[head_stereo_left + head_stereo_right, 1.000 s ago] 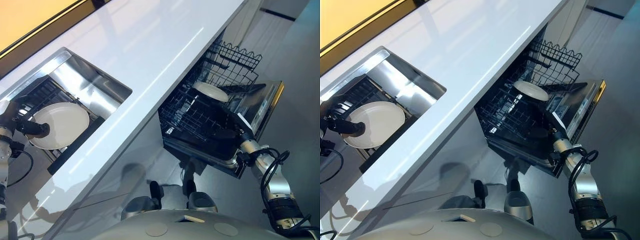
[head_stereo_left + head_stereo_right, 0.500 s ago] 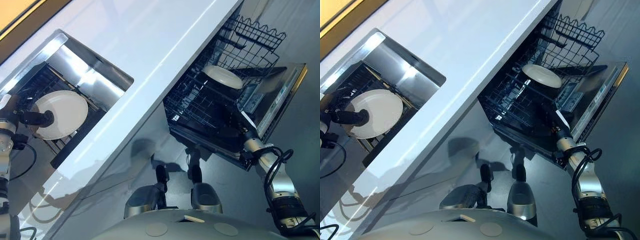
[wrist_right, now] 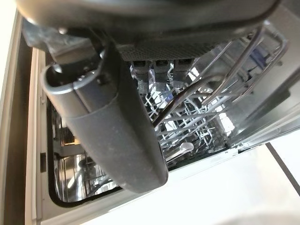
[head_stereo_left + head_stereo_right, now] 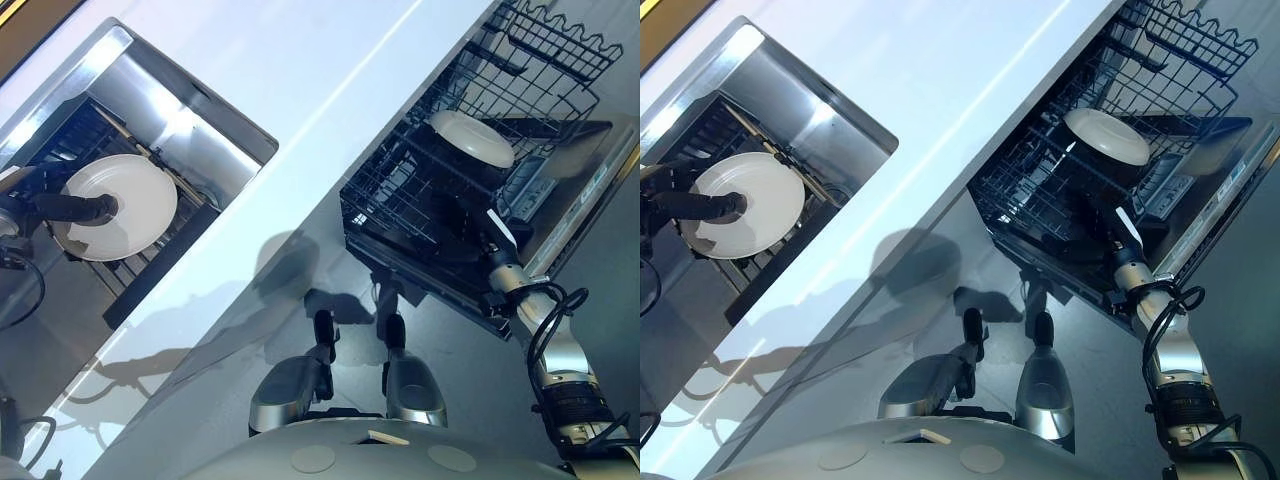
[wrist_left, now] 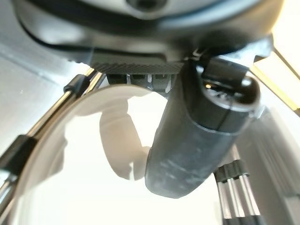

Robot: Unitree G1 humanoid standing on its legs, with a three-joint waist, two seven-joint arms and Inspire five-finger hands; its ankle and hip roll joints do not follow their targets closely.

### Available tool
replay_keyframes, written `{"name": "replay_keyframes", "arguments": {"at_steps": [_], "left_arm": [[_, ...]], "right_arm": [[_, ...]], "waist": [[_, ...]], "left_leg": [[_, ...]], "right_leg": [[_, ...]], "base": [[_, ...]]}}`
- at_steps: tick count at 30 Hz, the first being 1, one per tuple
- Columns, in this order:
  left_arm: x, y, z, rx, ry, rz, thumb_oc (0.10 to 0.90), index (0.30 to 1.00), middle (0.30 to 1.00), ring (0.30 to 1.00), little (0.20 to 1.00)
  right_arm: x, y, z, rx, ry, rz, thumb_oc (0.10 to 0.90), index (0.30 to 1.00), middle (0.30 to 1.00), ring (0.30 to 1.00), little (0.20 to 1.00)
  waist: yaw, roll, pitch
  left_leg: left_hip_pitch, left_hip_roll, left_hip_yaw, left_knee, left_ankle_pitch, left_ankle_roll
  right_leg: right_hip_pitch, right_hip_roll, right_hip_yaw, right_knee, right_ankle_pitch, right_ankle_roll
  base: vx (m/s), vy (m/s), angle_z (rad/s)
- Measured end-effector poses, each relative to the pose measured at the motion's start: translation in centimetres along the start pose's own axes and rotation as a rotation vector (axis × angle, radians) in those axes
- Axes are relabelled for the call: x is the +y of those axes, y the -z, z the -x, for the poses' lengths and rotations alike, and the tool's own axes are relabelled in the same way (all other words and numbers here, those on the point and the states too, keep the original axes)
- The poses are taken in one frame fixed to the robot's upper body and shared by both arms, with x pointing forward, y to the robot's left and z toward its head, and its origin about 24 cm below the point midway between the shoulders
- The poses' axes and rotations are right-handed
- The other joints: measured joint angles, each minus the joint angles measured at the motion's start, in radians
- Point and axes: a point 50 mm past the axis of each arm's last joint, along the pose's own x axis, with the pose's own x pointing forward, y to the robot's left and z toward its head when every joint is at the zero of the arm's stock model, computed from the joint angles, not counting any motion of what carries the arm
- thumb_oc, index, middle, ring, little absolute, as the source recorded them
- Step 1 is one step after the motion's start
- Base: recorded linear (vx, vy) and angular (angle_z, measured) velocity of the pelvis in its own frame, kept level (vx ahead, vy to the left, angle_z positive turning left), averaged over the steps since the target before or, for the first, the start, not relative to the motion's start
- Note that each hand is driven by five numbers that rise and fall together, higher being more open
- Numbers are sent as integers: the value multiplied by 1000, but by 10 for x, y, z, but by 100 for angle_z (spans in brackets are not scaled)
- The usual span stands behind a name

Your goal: Pick up plates and place into dishwasher.

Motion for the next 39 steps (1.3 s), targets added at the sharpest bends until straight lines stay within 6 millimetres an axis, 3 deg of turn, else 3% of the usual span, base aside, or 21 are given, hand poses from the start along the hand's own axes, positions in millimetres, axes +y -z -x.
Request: {"name": "replay_keyframes", "arguments": {"at_steps": [2,13,20,26,32,39], "left_arm": [[-14,3,-5,-15,39,12,100,300,300,300,200],[-26,4,-10,-114,19,138,100,300,300,300,200],[-27,9,-8,-124,-3,140,100,300,300,300,200],[-35,5,-7,-190,-39,127,100,300,300,300,200],[-49,-10,-5,-338,-154,125,100,300,300,300,200],[-60,-26,16,-535,-413,-167,100,300,300,300,200]], "right_arm": [[2,1,-1,0,-5,-4,800,900,900,900,900],[14,3,-4,1,-28,-29,800,900,900,900,900],[26,6,-6,-5,-28,-85,800,900,900,900,900],[24,4,-7,-21,12,-86,800,900,900,900,900],[16,-19,-9,-138,141,-81,800,900,900,900,900],[-3,-63,-1,-371,287,-57,800,900,900,900,900]], "waist": [[1,-2,1],[5,-17,2],[6,-65,-41],[7,-79,-56],[6,-78,-61],[5,-77,-64]], "left_leg": [[14,0,-8,0,0,0],[56,1,-33,0,-5,-3],[77,6,-38,0,-11,-12],[90,6,-55,0,-11,-13],[90,7,-60,0,-11,-14],[90,14,-65,0,-10,-19]], "right_leg": [[20,0,-10,-7,0,0],[91,0,-42,-44,1,3],[130,6,-47,-77,4,-3],[158,7,-56,-96,9,-6],[160,9,-58,-96,9,-6],[163,16,-66,-96,10,-7]], "base": [[-6,-92,10],[-11,-137,7],[-21,-145,3],[-3,-121,6],[11,-80,1],[6,-62,2]]}}
